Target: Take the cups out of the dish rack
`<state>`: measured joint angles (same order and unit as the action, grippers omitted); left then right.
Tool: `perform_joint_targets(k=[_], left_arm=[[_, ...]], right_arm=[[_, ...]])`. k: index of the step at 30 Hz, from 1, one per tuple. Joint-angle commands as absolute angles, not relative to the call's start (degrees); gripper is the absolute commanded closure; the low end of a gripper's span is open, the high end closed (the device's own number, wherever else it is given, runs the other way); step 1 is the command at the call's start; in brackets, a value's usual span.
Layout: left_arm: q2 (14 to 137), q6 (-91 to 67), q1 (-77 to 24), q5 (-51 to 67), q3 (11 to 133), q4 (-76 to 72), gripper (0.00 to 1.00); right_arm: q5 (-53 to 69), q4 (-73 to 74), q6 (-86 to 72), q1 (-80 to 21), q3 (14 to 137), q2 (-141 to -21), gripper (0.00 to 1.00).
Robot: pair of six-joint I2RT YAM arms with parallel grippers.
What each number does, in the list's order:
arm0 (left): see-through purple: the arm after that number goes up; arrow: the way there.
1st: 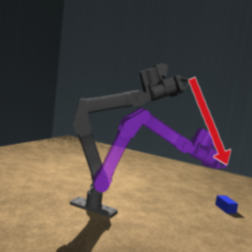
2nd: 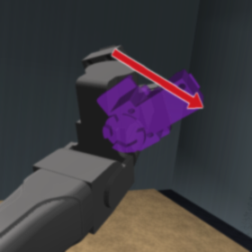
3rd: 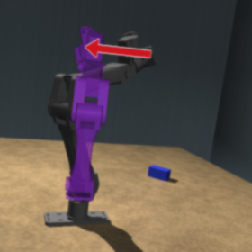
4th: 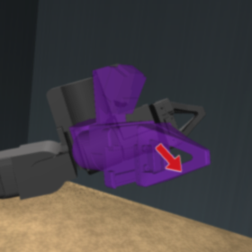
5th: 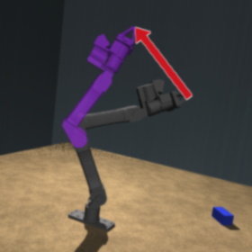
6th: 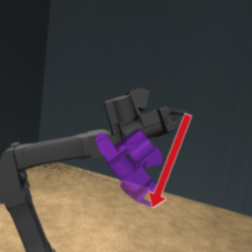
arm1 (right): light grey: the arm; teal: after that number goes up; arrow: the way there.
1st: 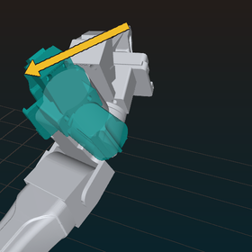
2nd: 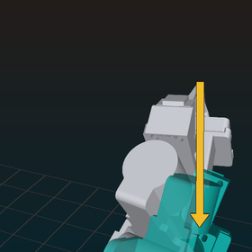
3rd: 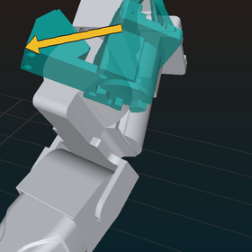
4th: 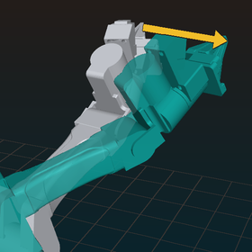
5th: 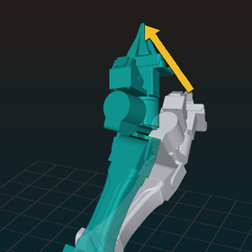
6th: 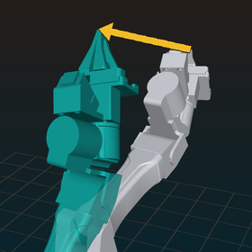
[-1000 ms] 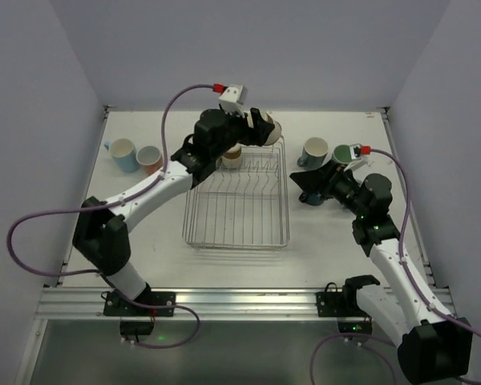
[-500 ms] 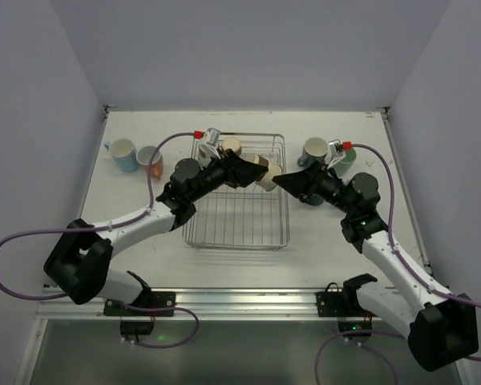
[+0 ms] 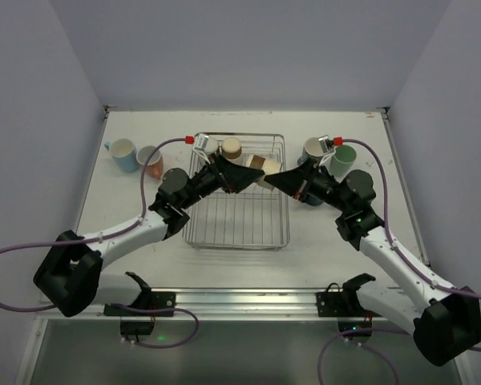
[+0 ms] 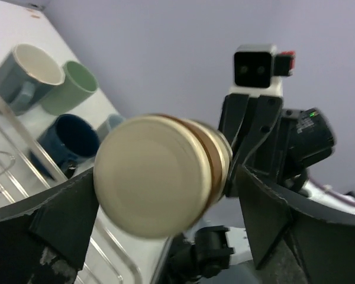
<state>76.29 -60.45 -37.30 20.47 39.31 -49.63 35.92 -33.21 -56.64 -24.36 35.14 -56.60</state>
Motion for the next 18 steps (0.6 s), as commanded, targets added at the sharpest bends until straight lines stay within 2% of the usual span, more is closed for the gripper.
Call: perform_joint_targets(k=[1,2,5,8,13,18], left_arm=[[68.58,-49.53,-37.62,17.42,42.53,-39.16,0.02],[67.08,-46.96,-37.53,15.4,43.06,-29.8,0.0],[60.13,-38.86,-37.62,5.91,42.37,-17.01,0.0],[53.82,-34.11,-37.62,-2.0,38.86,-10.49,0.0],[50.19,-29.19,-37.62,-10.98,37.0,-1.77,0.0],[52.29,-27.77,-37.53,-13.36,37.18,-0.09,0.0]], right_arm=[[24.66,-12.02,-44.16,-23.64,42.78,-54.15,1.0],[21.74,0.66,-41.16,-23.82,44.37,-53.44,1.0],[11.38,19.77,-33.85,-23.82,46.93,-50.19,1.0],[5.03,32.29,-32.08,-23.73,47.81,-46.78,1.0],[-6.58,46.21,-33.57,-23.82,51.32,-44.82,1.0],[-10.37,54.66,-32.96,-23.82,53.7,-52.0,1.0]])
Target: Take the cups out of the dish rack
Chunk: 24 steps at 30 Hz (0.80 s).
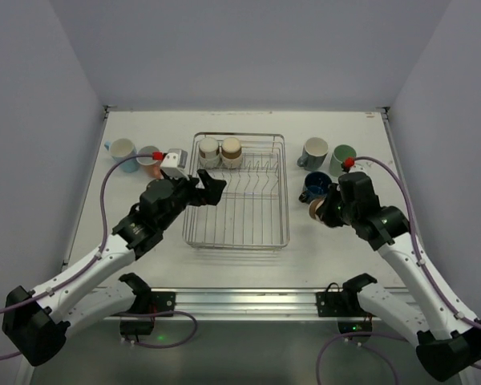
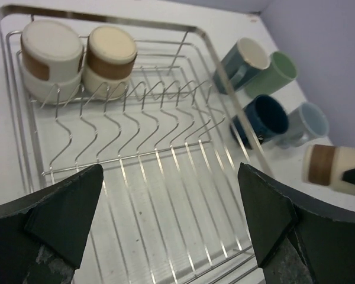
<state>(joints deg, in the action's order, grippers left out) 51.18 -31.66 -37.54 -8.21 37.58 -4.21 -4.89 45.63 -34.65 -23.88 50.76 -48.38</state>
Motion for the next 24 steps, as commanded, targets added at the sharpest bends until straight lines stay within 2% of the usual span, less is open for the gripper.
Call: perform_joint_targets(k=[1,5,10,12,14,18,24], left_arm=[[53.6,-27.51,-37.62,-13.36,37.26,-0.09,0.0],[57.12,-26.55,-37.62,-13.8,38.4,-0.09,0.0],[62.39,-24.87,-37.53,-16.08,42.18,-1.05,0.0],[64.24,-24.35,-37.62,-16.87,43.93,-2.63,0.0],[68.01,-23.56,-37.62,-17.84,45.78,-3.51,0.0],[74.87,-21.89,-37.53,-19.07,52.1,-3.96,0.0],[83.22,-20.48,-37.44,-18.89,60.36,-3.95,0.0]], right_arm=[[-9.33,54.84,-32.7,-23.73,53.61,-53.42,1.0],[-9.05,52.04,-32.17,-23.73,52.65,-60.72,1.0],[-11.68,48.26,-31.29,-24.26,52.21,-68.98,0.92],[-11.08,47.46,-30.76,-24.34,52.38,-70.31,0.79],[-10.46,46.5,-30.06,-24.87,52.38,-71.98,0.75],[-9.76,45.27,-28.92,-25.22,51.94,-74.0,0.56],[-8.35,44.3,-28.65,-25.58,53.08,-67.96,0.46]])
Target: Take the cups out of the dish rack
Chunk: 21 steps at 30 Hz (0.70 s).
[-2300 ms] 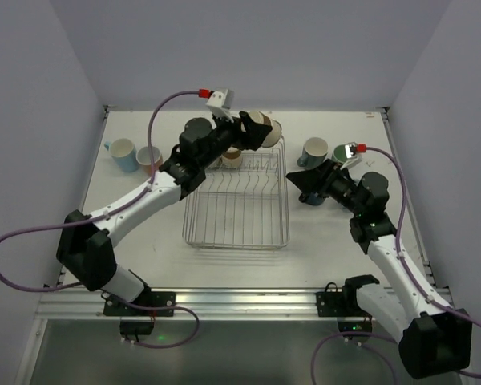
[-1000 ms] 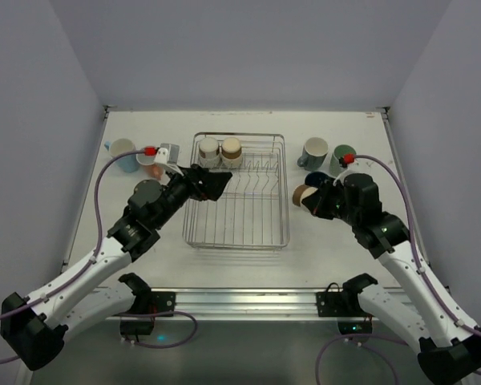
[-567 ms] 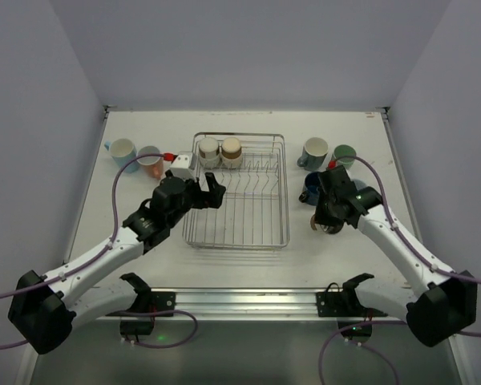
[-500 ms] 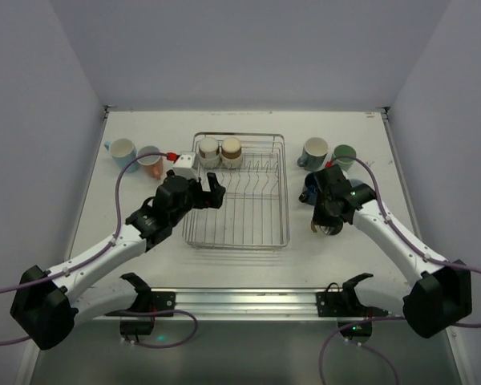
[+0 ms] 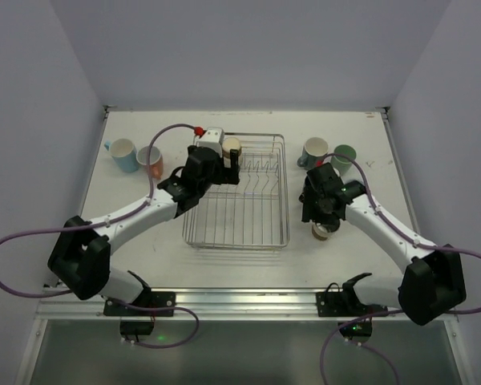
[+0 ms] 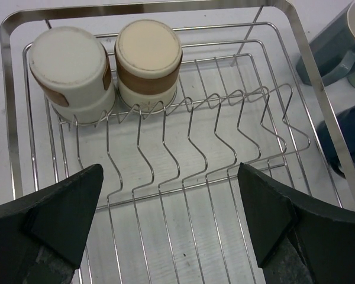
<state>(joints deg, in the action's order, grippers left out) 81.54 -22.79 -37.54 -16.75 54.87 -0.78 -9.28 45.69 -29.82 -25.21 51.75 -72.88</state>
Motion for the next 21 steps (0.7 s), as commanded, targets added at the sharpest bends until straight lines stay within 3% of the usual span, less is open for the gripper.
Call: perform_joint_targets(k=[1,10,21], left_arm=[[85.32,-19.87,-37.35,-19.07,61.42,-3.96,0.0],[101.66,-17.76,-34.63,-18.02,77.86,-1.42,0.0],[113.28,-13.36,-32.96,-20.39,88.24,2.9,0.0]], right_arm=[[-8.18,44.3,-28.57,-25.75,53.35,-66.55,0.45],[-2.65,35.8,-27.86,-25.84,50.98,-51.0,0.37],[1.49,29.71,-27.86,-25.84,46.58,-48.43,0.36]])
